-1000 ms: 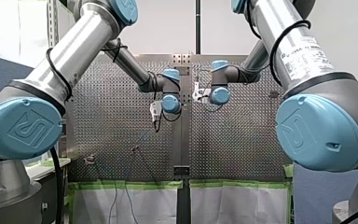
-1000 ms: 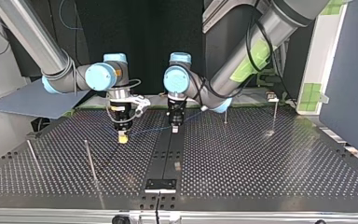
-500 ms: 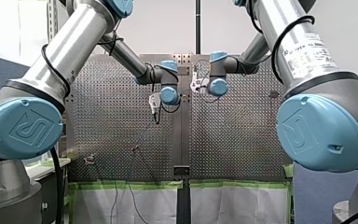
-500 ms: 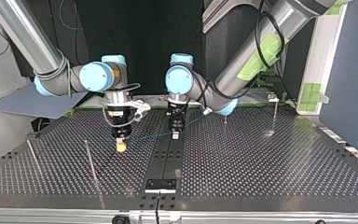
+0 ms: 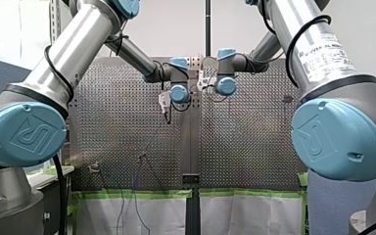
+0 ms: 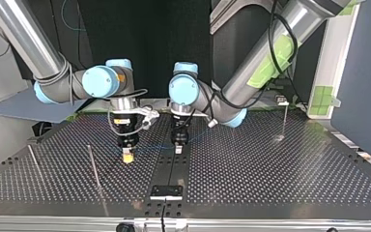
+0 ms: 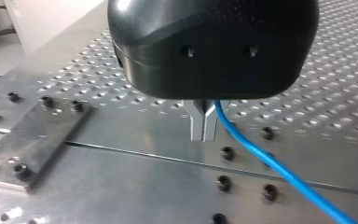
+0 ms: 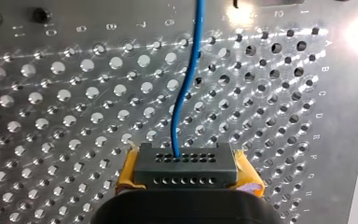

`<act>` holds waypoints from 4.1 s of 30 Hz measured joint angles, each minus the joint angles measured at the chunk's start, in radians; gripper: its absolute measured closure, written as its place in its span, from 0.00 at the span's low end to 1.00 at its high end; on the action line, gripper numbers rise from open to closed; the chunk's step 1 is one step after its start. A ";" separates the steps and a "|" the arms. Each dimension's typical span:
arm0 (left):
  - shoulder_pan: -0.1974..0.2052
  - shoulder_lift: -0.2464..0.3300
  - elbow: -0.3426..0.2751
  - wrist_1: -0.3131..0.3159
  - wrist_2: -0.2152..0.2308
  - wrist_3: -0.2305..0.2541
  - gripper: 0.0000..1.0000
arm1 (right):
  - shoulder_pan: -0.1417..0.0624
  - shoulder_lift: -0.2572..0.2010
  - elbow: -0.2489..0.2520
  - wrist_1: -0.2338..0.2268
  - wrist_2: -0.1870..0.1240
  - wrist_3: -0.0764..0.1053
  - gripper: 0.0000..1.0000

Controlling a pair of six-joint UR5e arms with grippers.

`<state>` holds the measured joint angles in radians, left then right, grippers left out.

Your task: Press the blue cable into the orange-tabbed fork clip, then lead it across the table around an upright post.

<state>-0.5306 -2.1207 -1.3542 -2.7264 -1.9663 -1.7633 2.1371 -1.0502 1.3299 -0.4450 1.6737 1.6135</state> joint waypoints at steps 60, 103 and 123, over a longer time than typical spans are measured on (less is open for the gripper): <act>-0.006 -0.061 0.324 -0.138 0.162 -0.275 1.00 | -0.136 -0.103 -0.123 0.114 0.003 0.057 1.00; -0.049 -0.210 0.650 -0.285 0.212 -0.380 1.00 | -0.269 -0.115 -0.123 0.136 0.000 0.054 1.00; -0.059 -0.232 0.638 -0.284 0.212 -0.377 1.00 | -0.313 -0.113 -0.091 0.148 -0.002 0.059 1.00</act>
<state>-0.5892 -2.3525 -0.7166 -3.0105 -1.7540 -2.1400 1.8245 -1.1628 1.2385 -0.2969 1.6720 1.6729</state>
